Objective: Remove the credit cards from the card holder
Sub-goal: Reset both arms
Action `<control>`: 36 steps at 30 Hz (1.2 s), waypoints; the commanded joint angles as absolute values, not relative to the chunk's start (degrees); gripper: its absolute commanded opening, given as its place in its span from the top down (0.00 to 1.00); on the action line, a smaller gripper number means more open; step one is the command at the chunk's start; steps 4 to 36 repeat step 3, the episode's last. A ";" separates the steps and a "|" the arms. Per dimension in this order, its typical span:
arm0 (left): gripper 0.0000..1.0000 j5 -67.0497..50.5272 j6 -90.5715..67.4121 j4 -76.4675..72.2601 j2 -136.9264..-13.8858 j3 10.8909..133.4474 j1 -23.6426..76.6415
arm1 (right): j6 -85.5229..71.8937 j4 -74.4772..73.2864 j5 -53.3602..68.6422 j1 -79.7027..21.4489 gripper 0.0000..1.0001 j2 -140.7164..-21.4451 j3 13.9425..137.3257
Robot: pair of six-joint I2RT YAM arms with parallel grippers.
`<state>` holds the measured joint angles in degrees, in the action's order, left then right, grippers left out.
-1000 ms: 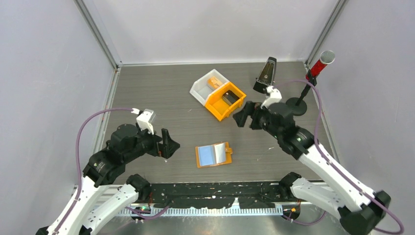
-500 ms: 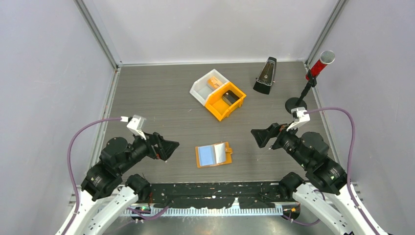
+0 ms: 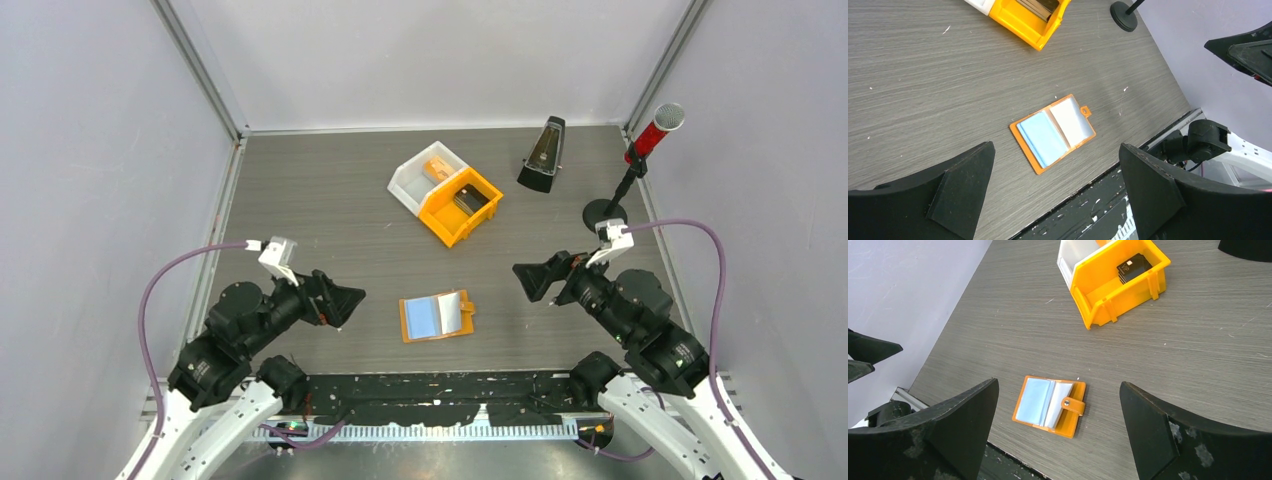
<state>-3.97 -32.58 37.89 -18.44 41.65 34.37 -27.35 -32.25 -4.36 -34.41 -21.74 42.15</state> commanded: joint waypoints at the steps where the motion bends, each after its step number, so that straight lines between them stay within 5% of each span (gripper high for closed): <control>1: 0.01 -2.81 -32.32 34.65 -17.93 41.32 34.05 | -28.44 -30.74 -4.13 -34.54 0.01 -22.28 43.06; 36: 0.01 -2.81 -32.27 34.70 -17.93 41.39 34.08 | -28.78 -30.65 -3.87 -34.54 0.01 -22.57 43.32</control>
